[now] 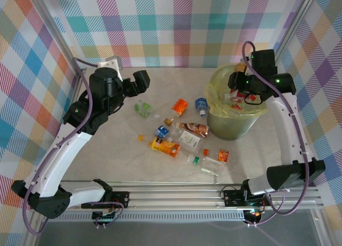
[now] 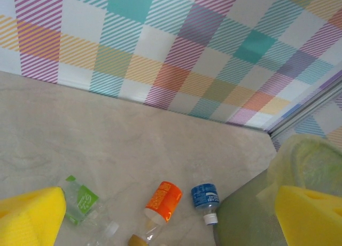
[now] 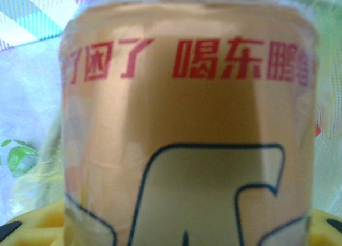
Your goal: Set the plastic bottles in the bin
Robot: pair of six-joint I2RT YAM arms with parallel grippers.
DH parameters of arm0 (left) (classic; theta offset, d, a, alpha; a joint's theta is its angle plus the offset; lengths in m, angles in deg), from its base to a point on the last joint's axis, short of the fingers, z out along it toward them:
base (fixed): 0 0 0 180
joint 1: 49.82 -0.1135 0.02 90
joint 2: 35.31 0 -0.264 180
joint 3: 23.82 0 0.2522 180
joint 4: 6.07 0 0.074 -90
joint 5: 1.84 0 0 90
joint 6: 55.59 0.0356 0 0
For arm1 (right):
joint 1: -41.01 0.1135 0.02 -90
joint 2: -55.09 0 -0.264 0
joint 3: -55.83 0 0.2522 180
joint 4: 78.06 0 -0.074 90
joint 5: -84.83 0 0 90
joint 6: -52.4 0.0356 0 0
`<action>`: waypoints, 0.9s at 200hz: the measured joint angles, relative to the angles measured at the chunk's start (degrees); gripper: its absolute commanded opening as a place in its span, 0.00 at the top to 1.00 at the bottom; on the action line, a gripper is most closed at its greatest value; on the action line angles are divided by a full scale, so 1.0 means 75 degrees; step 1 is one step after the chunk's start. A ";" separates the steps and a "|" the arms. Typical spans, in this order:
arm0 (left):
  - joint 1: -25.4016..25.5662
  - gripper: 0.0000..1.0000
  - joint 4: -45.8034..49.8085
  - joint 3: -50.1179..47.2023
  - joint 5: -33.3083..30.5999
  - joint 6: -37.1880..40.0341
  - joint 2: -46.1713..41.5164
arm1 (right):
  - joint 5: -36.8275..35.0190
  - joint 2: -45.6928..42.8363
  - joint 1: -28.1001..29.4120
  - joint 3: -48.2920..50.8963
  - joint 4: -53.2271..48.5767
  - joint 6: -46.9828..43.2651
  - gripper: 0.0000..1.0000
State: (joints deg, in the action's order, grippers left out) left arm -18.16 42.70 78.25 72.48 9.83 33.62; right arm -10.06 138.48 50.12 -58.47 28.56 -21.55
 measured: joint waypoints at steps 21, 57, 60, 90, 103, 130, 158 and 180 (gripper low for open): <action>-0.0047 0.00 0.0108 -0.0003 0.0020 -0.0003 0.0105 | 0.0047 0.0239 -0.0108 0.0000 -0.0131 0.0003 0.51; -0.0102 0.00 0.0131 -0.0111 0.0085 -0.0032 0.0131 | 0.0082 0.0606 -0.0201 0.0020 -0.0213 0.0000 0.48; -0.0108 0.00 0.0134 -0.0119 0.0085 -0.0035 0.0131 | 0.0085 0.0629 -0.0207 0.0032 -0.0216 0.0000 0.48; -0.0195 0.00 0.0143 -0.0251 0.0152 -0.0119 0.0134 | 0.0082 0.0880 -0.0227 0.0192 -0.0207 0.0000 0.45; -0.0221 0.00 0.0146 -0.0289 0.0178 -0.0160 0.0146 | 0.0079 0.0985 -0.0227 0.0294 -0.0201 -0.0003 0.42; -0.0280 0.00 0.0149 -0.0332 0.0271 -0.0210 0.0181 | 0.0052 0.1169 -0.0227 0.0580 -0.0175 -0.0003 0.38; -0.0321 0.00 0.0149 -0.0373 0.0370 -0.0248 0.0233 | 0.0050 0.1378 -0.0227 0.0825 -0.0111 -0.0003 0.33; -0.0361 0.00 0.0149 -0.0408 0.0414 -0.0294 0.0245 | 0.0047 0.1577 -0.0227 0.0985 0.0012 -0.0003 0.30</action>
State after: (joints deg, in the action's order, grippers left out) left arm -20.87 43.81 75.19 75.58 7.63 35.46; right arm -9.71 150.30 48.41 -51.08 28.65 -21.57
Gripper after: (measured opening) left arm 0.997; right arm 0.688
